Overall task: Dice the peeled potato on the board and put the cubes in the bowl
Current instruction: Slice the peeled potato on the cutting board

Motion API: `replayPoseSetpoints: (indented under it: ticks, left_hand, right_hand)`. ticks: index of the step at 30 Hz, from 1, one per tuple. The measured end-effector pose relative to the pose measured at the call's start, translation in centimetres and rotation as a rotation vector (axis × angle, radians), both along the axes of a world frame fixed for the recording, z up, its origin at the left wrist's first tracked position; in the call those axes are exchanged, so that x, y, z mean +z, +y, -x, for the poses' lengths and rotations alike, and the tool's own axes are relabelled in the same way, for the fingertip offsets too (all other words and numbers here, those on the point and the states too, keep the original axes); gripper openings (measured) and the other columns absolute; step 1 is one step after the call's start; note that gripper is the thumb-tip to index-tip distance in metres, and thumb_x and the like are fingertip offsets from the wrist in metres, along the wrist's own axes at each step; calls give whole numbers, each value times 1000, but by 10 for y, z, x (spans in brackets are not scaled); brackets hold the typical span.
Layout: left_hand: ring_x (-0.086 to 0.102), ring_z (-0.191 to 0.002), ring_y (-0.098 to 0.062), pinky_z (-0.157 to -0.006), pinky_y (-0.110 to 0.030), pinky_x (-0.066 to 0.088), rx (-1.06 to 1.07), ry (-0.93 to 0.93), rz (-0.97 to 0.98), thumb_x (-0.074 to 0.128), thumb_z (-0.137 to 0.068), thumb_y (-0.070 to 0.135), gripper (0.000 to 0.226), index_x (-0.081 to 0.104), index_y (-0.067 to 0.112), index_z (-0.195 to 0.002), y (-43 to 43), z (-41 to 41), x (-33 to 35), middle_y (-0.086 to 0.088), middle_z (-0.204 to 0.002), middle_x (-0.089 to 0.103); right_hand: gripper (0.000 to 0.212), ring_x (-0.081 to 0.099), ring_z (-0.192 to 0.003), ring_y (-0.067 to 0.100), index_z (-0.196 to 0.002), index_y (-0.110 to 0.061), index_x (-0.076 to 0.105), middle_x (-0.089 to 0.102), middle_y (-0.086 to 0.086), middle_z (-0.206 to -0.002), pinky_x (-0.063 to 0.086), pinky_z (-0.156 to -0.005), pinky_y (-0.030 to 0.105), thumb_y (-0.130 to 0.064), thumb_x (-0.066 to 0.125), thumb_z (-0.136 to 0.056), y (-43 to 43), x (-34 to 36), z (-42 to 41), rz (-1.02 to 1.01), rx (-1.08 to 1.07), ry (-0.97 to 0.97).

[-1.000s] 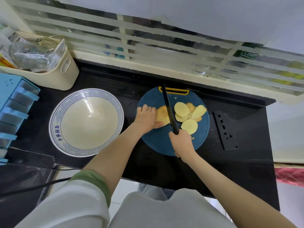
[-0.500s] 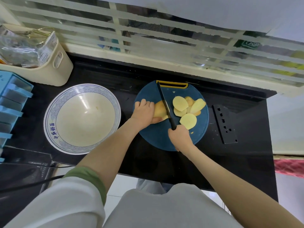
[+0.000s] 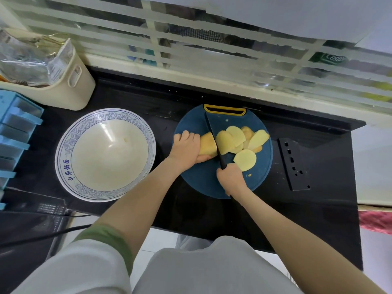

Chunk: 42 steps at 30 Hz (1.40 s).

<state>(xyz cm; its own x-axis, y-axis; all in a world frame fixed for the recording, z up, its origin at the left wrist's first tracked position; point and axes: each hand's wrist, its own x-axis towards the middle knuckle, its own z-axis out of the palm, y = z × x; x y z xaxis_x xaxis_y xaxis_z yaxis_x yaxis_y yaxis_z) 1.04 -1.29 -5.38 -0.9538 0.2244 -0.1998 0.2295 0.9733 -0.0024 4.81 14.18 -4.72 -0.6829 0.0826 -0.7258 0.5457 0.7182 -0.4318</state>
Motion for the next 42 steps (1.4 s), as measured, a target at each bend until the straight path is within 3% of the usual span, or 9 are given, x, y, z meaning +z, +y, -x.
replayPoseSetpoints:
  ticks: [2,5,9,15,19,26,42]
  left_hand:
    - [46,-103,-25,-84,-37,30,3,-41,-5,30,-75,77,81,52,9,-112,-2,3,1,-4,-110,57]
    - [42,-108,-23,-87,-37,28,24,-33,-11,40,-82,74,73,48,10,-116,-3,4,3,-3,-117,54]
    - [41,-109,-23,-88,-37,27,31,-62,-45,40,-85,72,71,47,10,-119,-1,3,4,-4,-120,53]
    - [31,-127,-26,-103,-41,19,184,-212,-371,55,-83,63,87,23,12,-146,-7,-8,10,-7,-140,40]
    - [35,-121,-24,-98,-40,23,188,-153,-288,46,-89,63,71,32,17,-142,-9,-14,10,-3,-134,46]
    - [37,-117,-24,-93,-39,25,128,-146,-157,39,-91,64,68,36,16,-138,-9,-8,14,-3,-129,49]
    - [38,-116,-26,-96,-39,26,70,-138,-138,39,-92,62,68,38,8,-134,-9,-7,8,-8,-129,46]
  right_hand:
    - [24,26,-53,15,-71,-12,34,29,0,-65,24,-40,23,-8,43,-93,3,3,1,33,-75,-2]
    - [15,32,-54,16,-79,-6,43,33,3,-64,26,-48,29,-11,45,-94,10,13,-2,72,-134,9]
    - [25,30,-52,14,-69,-12,37,33,3,-61,25,-49,29,-8,45,-93,22,23,-11,152,-209,38]
    - [28,25,-51,13,-70,-16,32,28,0,-60,22,-49,27,-13,47,-94,15,46,-11,229,-247,93]
    - [27,26,-51,14,-70,-16,31,27,1,-62,21,-47,27,-13,46,-92,5,56,-10,252,-238,103]
    - [30,31,-53,13,-67,-13,34,32,1,-64,27,-48,26,-14,47,-94,-5,60,-15,146,-95,132]
    - [30,35,-55,15,-67,-12,38,38,2,-65,30,-48,26,-16,47,-95,-5,57,-11,67,-32,165]
